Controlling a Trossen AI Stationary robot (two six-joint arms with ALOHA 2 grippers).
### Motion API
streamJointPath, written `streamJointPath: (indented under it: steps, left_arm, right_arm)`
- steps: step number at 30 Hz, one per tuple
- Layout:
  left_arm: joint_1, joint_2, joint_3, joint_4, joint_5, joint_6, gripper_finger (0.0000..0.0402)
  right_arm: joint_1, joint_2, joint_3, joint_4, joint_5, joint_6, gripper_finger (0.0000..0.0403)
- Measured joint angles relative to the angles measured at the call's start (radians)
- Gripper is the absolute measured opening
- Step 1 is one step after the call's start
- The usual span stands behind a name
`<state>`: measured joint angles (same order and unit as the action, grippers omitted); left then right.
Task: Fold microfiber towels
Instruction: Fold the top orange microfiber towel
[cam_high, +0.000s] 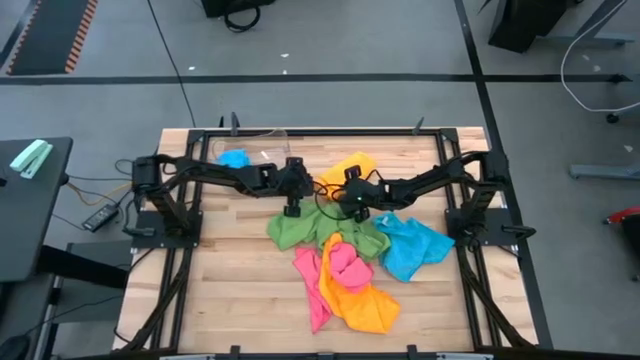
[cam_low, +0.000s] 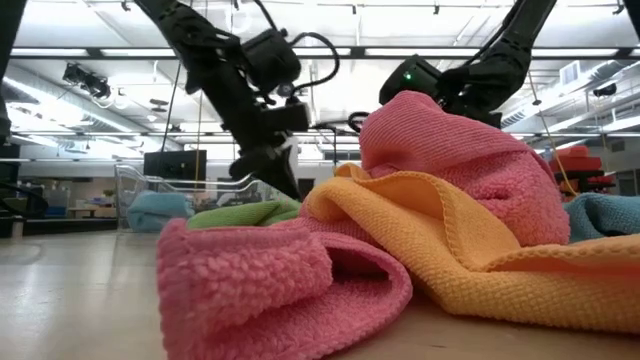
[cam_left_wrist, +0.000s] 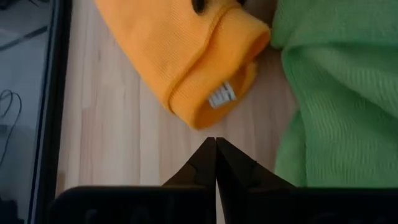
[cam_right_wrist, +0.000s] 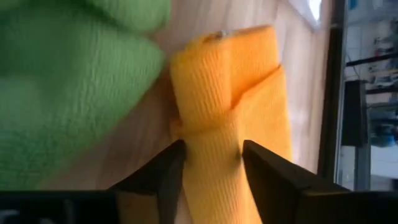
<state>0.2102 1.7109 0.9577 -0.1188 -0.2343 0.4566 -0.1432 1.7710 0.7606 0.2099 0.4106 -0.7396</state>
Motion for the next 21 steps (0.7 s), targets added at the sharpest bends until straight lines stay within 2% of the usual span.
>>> streamJointPath:
  steps: [8,10,16,21]
  left_arm:
    - [-0.001,-0.051,-0.050,0.022,0.002,-0.032,0.0026]
    - [-0.001,-0.051,-0.049,0.024,0.001,-0.039,0.0028]
    - [-0.006,-0.051,-0.049,0.020,0.030,-0.059,0.0018]
    - [-0.006,-0.039,-0.050,0.013,0.056,-0.088,0.0015]
  right_arm:
    - [-0.025,0.000,0.029,0.019,-0.061,0.101,0.0035]
    - [-0.035,0.000,0.048,0.014,-0.079,0.139,0.0012]
    - [-0.057,0.000,0.161,-0.050,-0.126,0.260,0.0009]
    - [-0.083,0.000,0.228,-0.127,-0.221,0.329,0.0009]
